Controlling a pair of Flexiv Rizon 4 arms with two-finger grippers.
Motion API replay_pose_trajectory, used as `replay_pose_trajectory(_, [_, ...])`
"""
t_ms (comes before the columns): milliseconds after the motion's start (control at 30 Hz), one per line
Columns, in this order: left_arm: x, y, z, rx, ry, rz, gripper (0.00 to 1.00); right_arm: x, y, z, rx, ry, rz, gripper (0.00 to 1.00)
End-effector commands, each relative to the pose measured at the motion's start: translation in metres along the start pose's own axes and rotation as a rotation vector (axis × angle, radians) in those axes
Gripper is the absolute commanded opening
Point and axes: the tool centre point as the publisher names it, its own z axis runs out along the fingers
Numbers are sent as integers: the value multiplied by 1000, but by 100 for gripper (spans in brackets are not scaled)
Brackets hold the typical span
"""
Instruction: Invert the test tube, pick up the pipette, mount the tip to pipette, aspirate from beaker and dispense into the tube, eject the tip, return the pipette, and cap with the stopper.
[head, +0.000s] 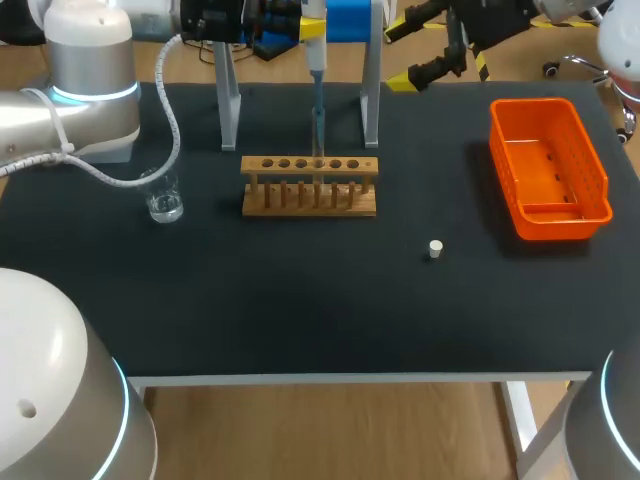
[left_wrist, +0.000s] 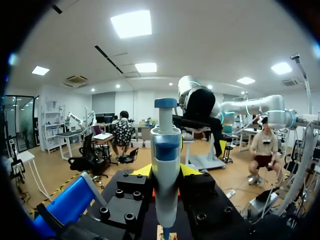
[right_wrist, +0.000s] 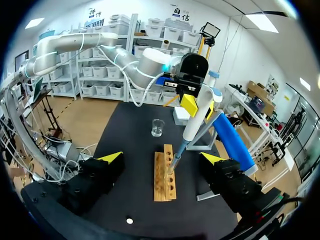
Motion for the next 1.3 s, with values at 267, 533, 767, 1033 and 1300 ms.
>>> replay_pose_trajectory(267, [-1, 0, 0, -1, 4, -1, 0, 38, -70, 28, -26, 13, 41, 100])
replay_pose_trajectory(533, [-1, 0, 0, -1, 4, -1, 0, 44, -93, 50, -71, 35, 11, 100])
replay_pose_trajectory(767, [-1, 0, 0, -1, 4, -1, 0, 32, -94, 71, -109, 70, 6, 100])
replay_pose_trajectory(1033, [-1, 0, 0, -1, 4, -1, 0, 13, -98, 104, -115, 90, 27, 100])
replay_pose_trajectory(1300, [-1, 0, 0, -1, 4, -1, 0, -3, -98, 133, -127, 113, 40, 100])
